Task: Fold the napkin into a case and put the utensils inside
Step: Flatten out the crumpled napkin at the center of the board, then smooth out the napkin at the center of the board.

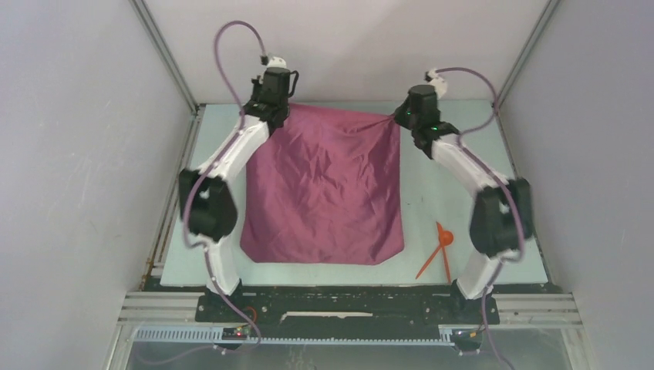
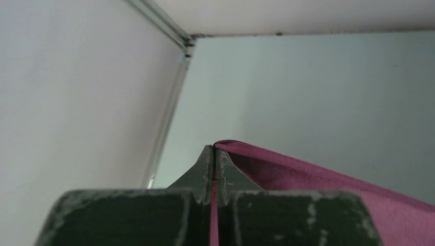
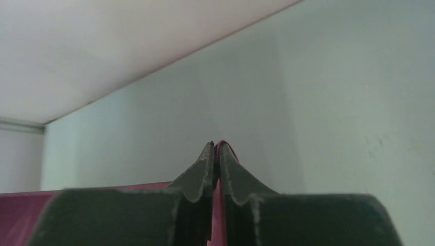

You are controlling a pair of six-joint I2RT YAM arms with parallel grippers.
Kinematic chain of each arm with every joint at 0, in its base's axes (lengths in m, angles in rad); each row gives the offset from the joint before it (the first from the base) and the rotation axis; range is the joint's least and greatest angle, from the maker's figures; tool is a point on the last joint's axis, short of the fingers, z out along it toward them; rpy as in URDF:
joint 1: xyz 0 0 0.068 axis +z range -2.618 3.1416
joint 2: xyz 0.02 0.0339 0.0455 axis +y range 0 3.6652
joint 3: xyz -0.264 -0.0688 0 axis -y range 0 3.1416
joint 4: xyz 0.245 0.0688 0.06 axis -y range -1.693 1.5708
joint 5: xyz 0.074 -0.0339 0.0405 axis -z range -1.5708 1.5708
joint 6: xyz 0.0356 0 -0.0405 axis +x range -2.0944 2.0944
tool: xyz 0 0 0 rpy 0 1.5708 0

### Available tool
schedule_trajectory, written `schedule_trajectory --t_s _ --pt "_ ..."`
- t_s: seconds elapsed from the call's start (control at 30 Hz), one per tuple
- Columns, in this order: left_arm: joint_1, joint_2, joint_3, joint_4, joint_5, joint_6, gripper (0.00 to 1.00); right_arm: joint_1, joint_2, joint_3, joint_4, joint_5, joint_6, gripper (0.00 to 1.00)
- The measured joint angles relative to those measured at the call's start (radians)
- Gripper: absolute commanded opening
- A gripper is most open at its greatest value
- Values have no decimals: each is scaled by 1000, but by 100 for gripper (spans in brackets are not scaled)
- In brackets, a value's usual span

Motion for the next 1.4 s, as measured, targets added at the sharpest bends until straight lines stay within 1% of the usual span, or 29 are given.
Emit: schedule_trajectory --t_s 0.03,0.07,0.1,0.13,0.17,0.2,0.23,0.27,0.3,0.33,0.37,0.4,0.43,0.47,0.5,0.57,0.6,0.67,0.73,0.8,0.83,0.87,0.97,1.07,1.17,1.27,1.4 --pt "23 116 69 -13 27 -7 0 -11 117 57 2 -6 -8 32" --pt "36 202 121 -24 40 -11 0 -16 198 103 8 -13 -14 41" --pt "50 297 187 -47 51 -15 4 -24 303 192 -15 -23 -37 59" --pt "62 387 256 -72 63 -21 12 -30 413 308 -40 -40 -62 65" --pt "73 462 315 -99 78 -25 24 -36 528 462 -95 -58 -93 67" --pt "81 518 365 -123 91 -29 38 -41 613 578 -126 -80 -105 69" --pt "90 573 420 -158 105 -37 51 -46 729 764 -204 -99 -128 73" --pt "97 608 460 -183 119 -41 59 -50 828 940 -293 -116 -148 77" --pt "103 629 491 -211 132 -54 66 -54 903 1084 -370 -132 -163 78" --pt "107 631 504 -231 140 -57 71 -57 930 1148 -421 -140 -173 78" --pt "111 627 515 -253 145 -68 78 -60 931 1162 -477 -154 -185 79" --pt "113 611 520 -270 151 -83 82 -63 900 1137 -513 -164 -193 80" --pt "114 589 518 -288 160 -95 84 -66 843 1059 -522 -174 -200 81" --pt "116 557 507 -309 171 -121 85 -66 772 957 -524 -184 -204 82" --pt "116 515 489 -328 186 -143 86 -66 674 814 -521 -199 -206 82" --pt "115 382 399 -366 215 -214 86 -66 483 569 -518 -238 -204 82" --pt "115 327 357 -373 225 -243 87 -65 411 484 -510 -260 -201 82" --pt "116 164 215 -386 262 -322 87 -58 266 335 -508 -303 -190 81" --pt "119 11 68 -390 309 -383 87 -44 175 245 -499 -328 -188 81" --pt "137 -146 -117 -374 365 -444 89 -9 93 139 -490 -348 -188 81" --pt "155 -224 -222 -365 397 -469 89 14 63 87 -484 -355 -189 81" --pt "179 -291 -319 -366 427 -488 94 36 40 41 -484 -363 -190 81" --pt "303 -459 -619 -331 558 -537 99 111 -26 -120 -486 -394 -191 82" --pt "455 -547 -868 -287 715 -583 100 148 -76 -236 -487 -456 -190 81" --pt "552 -558 -1035 -237 850 -635 100 142 -110 -287 -484 -507 -185 81" --pt "583 -557 -1114 -190 929 -668 100 135 -124 -291 -465 -539 -183 80" --pt "588 -544 -1125 -95 1015 -688 97 135 -135 -291 -443 -564 -183 80"
